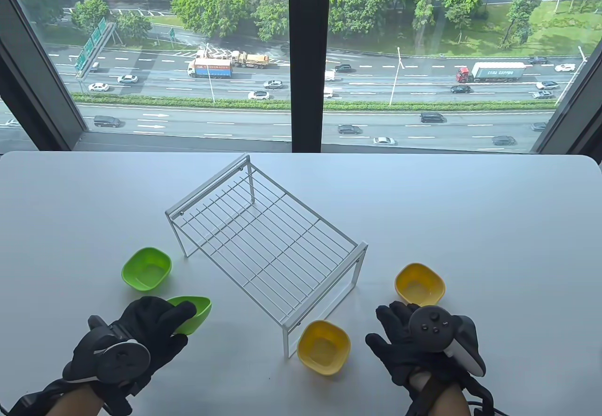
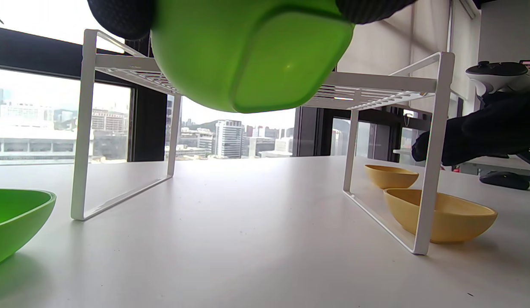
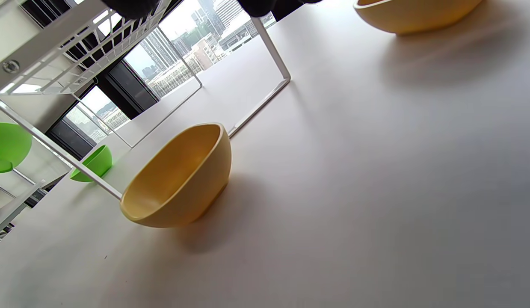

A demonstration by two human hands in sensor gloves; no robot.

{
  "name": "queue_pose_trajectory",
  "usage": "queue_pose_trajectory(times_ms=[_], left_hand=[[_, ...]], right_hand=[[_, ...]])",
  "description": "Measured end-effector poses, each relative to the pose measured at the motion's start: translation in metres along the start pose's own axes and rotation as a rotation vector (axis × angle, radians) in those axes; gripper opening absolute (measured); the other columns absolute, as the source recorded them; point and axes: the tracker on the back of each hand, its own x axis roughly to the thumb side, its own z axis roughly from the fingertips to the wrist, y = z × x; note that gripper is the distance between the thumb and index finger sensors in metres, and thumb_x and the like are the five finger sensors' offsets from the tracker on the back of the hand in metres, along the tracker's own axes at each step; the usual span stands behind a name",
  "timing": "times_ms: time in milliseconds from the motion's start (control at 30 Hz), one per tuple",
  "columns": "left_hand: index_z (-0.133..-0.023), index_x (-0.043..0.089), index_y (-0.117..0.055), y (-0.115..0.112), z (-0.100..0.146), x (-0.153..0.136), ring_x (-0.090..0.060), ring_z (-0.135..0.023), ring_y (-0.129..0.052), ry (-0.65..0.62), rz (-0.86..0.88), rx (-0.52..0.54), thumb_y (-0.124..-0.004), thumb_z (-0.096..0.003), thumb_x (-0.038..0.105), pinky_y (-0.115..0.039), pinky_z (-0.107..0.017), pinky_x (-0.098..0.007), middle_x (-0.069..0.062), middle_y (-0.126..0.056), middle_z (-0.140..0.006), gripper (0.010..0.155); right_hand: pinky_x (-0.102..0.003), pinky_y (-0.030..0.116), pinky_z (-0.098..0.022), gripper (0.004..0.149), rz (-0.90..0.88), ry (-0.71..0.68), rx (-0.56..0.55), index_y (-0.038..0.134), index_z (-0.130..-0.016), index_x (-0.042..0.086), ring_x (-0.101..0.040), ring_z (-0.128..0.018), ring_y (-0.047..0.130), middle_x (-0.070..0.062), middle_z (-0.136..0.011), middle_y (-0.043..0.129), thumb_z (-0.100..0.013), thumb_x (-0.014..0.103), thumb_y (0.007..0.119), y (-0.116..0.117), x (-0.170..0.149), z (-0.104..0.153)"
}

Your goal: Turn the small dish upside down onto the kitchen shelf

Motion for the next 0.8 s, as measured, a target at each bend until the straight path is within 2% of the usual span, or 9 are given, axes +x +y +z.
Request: queue_pose_trajectory(times_ms=[233,333,433,633,800], left_hand=[[-0.103,0.029,-0.033,0.009,0.002,-0.001,-0.028,-0.08,-0.067,-0.001,0.002,0.054,-0.072,-0.0441,0.048,-0.066,-0.069,-0.061,0.0,-0.063,-0.085,0.073],[-0.102,0.029,-0.036,0.021,0.004,0.003,-0.028,-0.079,-0.068,-0.051,-0.069,0.121,-0.074,-0.0438,0.048,-0.066,-0.069,-0.062,0.0,-0.064,-0.084,0.072],[-0.102,0.029,-0.037,0.031,0.003,0.0,-0.028,-0.079,-0.069,-0.038,-0.068,0.142,-0.075,-0.0437,0.047,-0.066,-0.069,-0.062,0.0,-0.065,-0.084,0.072],[-0.103,0.029,-0.037,0.044,-0.011,-0.01,-0.028,-0.08,-0.068,0.02,-0.037,0.131,-0.075,-0.0446,0.047,-0.065,-0.07,-0.062,0.0,-0.065,-0.085,0.072],[-0.104,0.029,-0.036,0.058,-0.028,-0.008,-0.029,-0.08,-0.068,0.022,-0.029,0.136,-0.071,-0.0461,0.046,-0.065,-0.07,-0.063,-0.001,-0.064,-0.086,0.069]], right_hand=[[-0.072,0.021,-0.069,0.08,-0.01,-0.006,-0.008,0.037,-0.11,0.017,-0.049,-0.102,0.013,-0.019,-0.116,0.025,-0.051,0.063,0.063,-0.002,0.0,0.0],[-0.072,0.021,-0.069,0.08,-0.013,-0.005,-0.004,0.037,-0.11,0.016,-0.049,-0.102,0.013,-0.019,-0.116,0.025,-0.051,0.063,0.063,-0.002,0.0,0.0],[-0.072,0.021,-0.069,0.08,-0.008,-0.013,-0.005,0.037,-0.11,0.016,-0.049,-0.102,0.013,-0.019,-0.116,0.025,-0.051,0.063,0.063,-0.003,0.0,0.0],[-0.072,0.021,-0.069,0.08,-0.02,-0.015,-0.008,0.036,-0.11,0.016,-0.049,-0.102,0.013,-0.019,-0.116,0.025,-0.051,0.063,0.063,-0.004,0.0,0.0],[-0.072,0.021,-0.069,0.08,-0.03,-0.024,-0.016,0.036,-0.11,0.016,-0.049,-0.102,0.013,-0.02,-0.116,0.025,-0.051,0.063,0.063,-0.005,-0.001,0.001]])
